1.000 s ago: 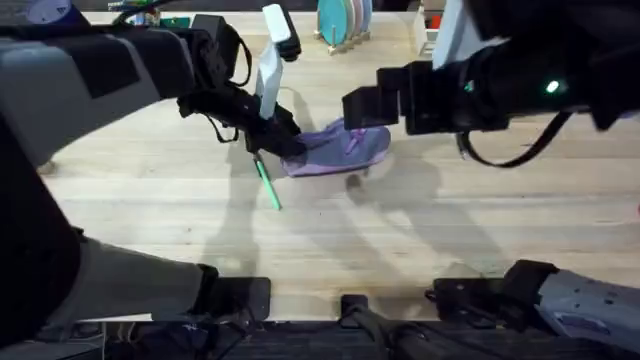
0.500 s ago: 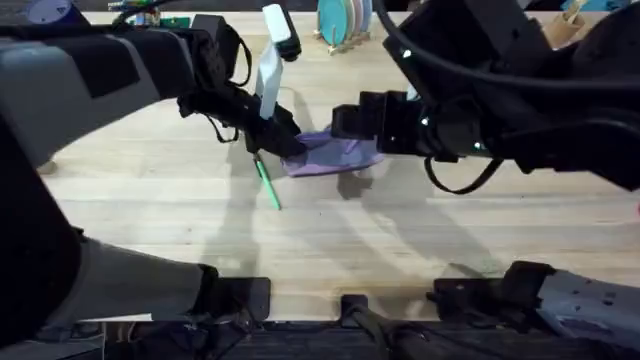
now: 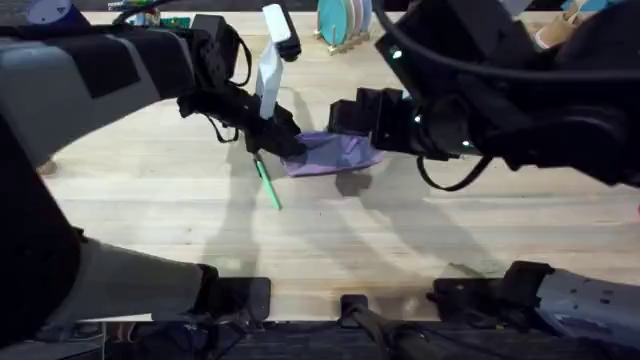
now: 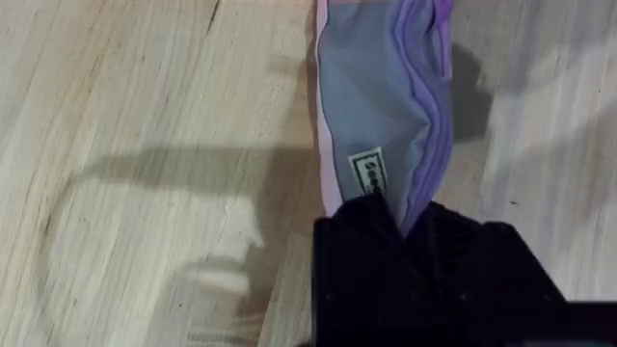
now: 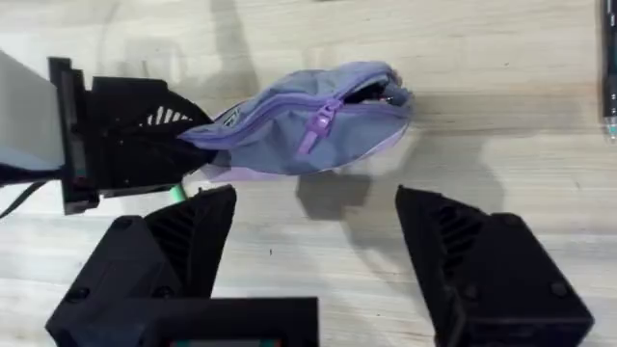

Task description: Unzip the bag, pick up the pens from the table one at a time and place them inside, then zip the bag closed.

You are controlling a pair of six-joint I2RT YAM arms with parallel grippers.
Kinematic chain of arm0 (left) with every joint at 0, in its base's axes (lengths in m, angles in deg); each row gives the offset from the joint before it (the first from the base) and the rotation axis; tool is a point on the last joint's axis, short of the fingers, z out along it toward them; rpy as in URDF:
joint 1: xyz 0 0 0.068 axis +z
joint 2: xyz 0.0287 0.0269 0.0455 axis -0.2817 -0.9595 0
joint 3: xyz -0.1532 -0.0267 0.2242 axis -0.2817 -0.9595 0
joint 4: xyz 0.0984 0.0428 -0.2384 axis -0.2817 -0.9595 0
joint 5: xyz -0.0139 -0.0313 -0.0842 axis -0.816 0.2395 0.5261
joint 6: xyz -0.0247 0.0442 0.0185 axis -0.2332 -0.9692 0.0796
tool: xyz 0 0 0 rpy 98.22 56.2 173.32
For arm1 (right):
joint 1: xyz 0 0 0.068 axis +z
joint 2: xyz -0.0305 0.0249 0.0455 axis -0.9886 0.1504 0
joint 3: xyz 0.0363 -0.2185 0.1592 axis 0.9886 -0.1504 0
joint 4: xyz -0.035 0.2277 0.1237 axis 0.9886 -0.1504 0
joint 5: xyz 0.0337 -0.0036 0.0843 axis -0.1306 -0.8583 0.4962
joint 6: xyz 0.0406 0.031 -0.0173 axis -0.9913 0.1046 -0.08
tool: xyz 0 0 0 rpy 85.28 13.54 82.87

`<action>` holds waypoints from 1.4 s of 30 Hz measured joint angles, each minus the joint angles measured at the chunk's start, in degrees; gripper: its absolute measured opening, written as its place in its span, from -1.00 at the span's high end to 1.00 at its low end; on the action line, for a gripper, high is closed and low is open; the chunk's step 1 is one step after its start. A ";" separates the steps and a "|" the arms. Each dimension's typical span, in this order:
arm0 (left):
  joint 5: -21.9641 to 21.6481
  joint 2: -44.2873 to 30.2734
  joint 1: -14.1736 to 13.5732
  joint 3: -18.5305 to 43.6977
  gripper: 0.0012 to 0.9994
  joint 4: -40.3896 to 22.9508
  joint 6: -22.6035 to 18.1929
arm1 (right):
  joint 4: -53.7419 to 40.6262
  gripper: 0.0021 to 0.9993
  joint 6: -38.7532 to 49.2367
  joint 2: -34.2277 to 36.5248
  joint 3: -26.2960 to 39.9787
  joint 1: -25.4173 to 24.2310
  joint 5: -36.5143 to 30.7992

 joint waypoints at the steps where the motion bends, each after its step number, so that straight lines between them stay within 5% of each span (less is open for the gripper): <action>1: 0.00 0.00 -0.02 0.00 0.92 0.00 0.00 | 0.17 -0.99 -0.02 0.42 -0.01 0.00 -0.01; 42: -0.03 0.00 0.00 0.00 0.92 0.07 0.00 | 8.65 -0.95 -4.92 15.06 -0.03 0.00 -3.38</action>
